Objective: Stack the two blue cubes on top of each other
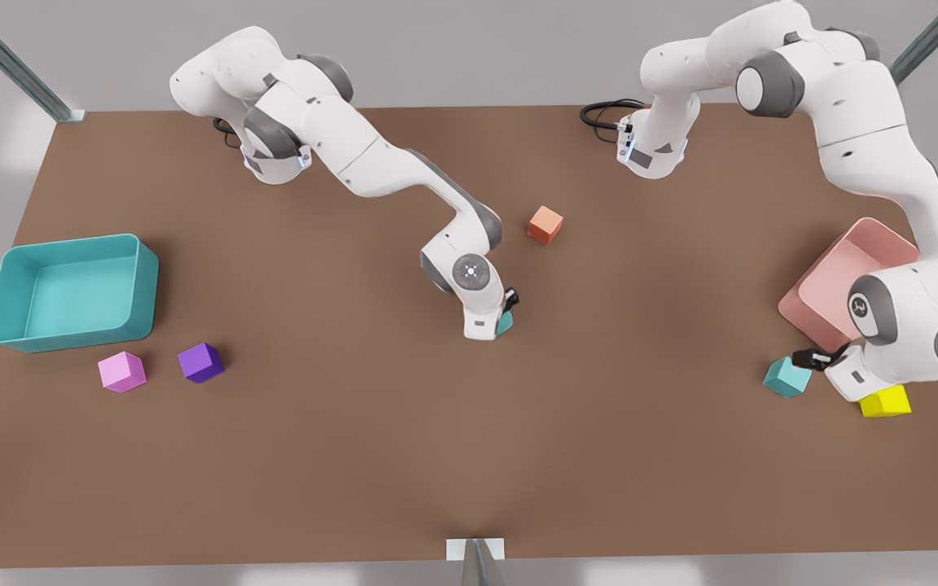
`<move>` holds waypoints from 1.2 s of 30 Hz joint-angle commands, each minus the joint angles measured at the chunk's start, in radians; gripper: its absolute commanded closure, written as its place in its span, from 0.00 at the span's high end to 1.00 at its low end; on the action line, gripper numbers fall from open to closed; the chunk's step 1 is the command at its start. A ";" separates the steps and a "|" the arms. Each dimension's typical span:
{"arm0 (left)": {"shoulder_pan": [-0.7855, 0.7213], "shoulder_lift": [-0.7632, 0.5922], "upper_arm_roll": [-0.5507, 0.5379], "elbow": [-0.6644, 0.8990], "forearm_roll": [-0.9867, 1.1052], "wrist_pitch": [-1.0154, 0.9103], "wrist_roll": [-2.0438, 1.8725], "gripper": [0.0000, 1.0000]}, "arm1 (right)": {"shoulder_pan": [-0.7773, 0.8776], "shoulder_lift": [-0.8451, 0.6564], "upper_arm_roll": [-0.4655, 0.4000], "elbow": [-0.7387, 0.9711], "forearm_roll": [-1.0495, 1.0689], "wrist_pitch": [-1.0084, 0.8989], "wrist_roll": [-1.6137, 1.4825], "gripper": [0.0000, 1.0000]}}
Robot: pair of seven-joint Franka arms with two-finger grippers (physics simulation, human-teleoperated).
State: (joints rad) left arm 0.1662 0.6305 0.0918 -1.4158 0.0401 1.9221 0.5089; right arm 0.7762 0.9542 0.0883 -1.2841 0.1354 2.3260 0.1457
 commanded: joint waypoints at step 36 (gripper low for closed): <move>0.027 0.186 0.002 -0.072 -0.005 0.268 0.617 0.70 | -0.017 -0.005 0.001 0.017 0.082 -0.016 0.123 1.00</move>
State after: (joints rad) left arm 0.1932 0.8166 0.0934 -1.4883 0.0376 2.1874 1.0453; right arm 0.7633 0.9589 0.0885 -1.2677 0.2077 2.3382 0.4628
